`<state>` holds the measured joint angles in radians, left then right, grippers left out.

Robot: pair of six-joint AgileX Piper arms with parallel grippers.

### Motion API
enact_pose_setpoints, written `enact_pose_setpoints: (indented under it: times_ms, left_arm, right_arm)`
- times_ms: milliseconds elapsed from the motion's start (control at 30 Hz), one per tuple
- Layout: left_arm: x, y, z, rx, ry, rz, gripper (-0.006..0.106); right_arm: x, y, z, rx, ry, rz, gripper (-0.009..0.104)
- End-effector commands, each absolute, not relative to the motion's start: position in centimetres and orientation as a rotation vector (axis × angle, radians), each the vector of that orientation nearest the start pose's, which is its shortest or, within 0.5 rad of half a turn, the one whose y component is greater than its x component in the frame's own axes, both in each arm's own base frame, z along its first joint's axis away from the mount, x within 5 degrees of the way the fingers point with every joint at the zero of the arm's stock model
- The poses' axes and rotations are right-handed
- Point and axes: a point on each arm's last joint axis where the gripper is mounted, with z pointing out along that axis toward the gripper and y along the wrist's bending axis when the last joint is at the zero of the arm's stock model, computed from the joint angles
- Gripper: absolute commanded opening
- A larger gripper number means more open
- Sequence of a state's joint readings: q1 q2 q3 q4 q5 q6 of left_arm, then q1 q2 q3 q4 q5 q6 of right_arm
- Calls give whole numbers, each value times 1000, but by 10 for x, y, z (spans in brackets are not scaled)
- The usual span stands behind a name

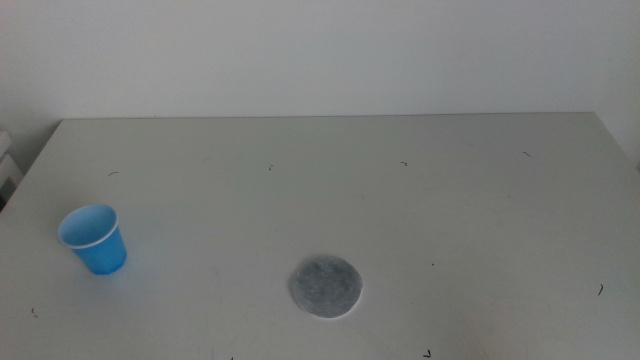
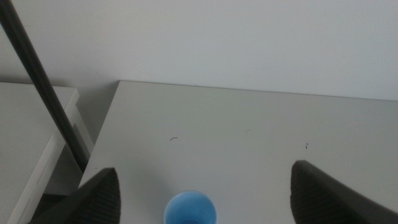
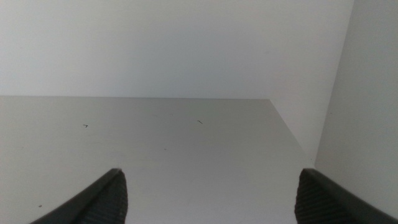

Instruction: Place an empty cup on a cup mat.

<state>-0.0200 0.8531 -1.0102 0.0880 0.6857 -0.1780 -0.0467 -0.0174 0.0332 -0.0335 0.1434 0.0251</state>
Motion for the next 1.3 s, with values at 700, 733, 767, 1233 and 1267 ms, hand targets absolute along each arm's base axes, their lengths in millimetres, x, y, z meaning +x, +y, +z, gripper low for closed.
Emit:
enact_pose_setpoints:
  times_ms: [700,733,767,1233,1267]
  left_arm:
    - [211,0,397,-167,2270,-31,105]
    - [215,0,393,-162,2295,-25,105]
    - [218,0,390,-164,2316,-23,105]
    - [279,21,325,-170,2569,-3,105]
    - [283,23,321,-171,2575,-2,105]
  right_arm:
    - [54,-3,202,17,1535,-58,94]
    - [54,-3,202,17,1535,-58,94]
    - [54,-3,202,17,1535,-58,94]
    - [54,-3,202,17,1535,-58,94]
    - [54,-3,202,17,1535,-58,94]
